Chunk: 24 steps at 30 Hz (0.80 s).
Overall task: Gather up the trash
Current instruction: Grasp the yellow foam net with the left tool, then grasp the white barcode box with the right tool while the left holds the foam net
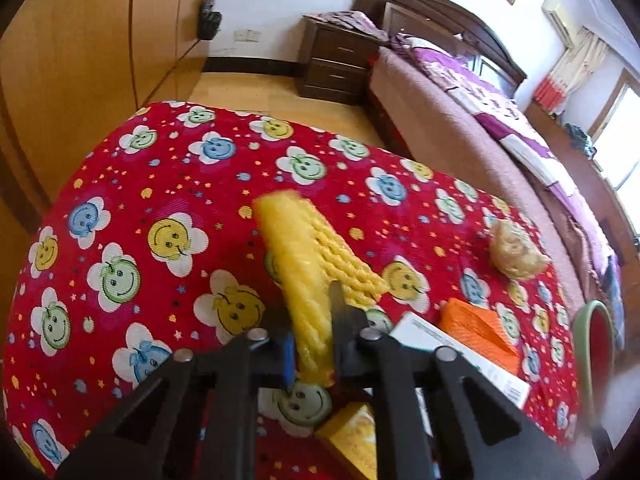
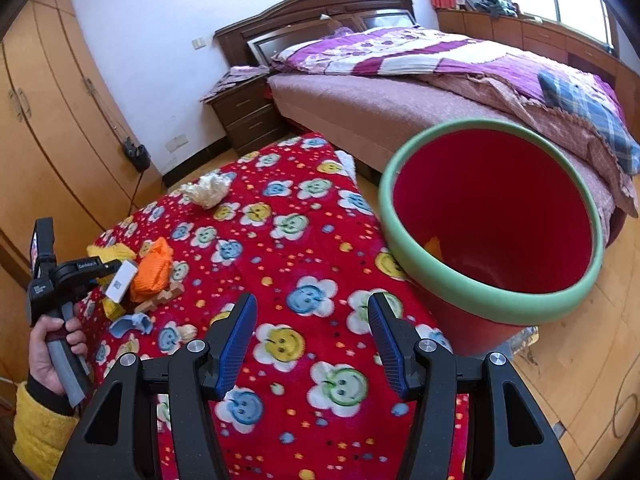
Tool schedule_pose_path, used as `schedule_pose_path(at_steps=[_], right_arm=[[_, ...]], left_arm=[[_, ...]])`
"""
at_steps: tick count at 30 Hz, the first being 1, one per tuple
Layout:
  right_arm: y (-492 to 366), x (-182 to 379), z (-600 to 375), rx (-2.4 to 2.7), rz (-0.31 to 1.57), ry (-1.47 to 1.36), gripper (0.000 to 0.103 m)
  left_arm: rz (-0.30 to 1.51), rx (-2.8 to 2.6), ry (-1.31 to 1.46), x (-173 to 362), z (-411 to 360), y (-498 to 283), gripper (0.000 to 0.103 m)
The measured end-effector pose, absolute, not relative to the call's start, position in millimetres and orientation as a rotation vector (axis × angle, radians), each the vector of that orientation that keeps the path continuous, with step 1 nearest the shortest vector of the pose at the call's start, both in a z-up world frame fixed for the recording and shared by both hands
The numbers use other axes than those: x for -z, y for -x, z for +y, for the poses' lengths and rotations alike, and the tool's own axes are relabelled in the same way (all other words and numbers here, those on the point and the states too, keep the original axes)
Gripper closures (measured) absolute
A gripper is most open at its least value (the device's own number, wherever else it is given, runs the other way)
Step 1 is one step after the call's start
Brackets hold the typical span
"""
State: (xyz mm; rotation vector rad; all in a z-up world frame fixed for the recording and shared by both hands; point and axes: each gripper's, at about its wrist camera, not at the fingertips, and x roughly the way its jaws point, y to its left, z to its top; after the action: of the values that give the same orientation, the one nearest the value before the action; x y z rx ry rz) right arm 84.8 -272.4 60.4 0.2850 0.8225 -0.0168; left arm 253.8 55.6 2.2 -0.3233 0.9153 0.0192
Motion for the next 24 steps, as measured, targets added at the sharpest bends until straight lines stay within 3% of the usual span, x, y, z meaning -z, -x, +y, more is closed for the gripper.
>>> schedule_pose_path(at_steps=[18, 20, 22, 24], right_arm=[[-119, -69, -182, -0.188, 0.829, -0.196, 0.044], [-125, -68, -169, -0.22, 0.83, -0.195, 0.041], [-133, -66, -157, -0.243, 0.833, -0.189, 0.031], [-139, -64, -147, -0.258, 0.842, -0.178, 0.031]], left_arm=[[0.839, -0.043, 0.346, -29, 100, -166, 0.092], [0.837, -0.047, 0.342, -25, 101, -161, 0.092], [0.833, -0.052, 0.331, -21, 102, -159, 0.092], [0.836, -0.057, 0.326, -17, 103, -158, 0.092]])
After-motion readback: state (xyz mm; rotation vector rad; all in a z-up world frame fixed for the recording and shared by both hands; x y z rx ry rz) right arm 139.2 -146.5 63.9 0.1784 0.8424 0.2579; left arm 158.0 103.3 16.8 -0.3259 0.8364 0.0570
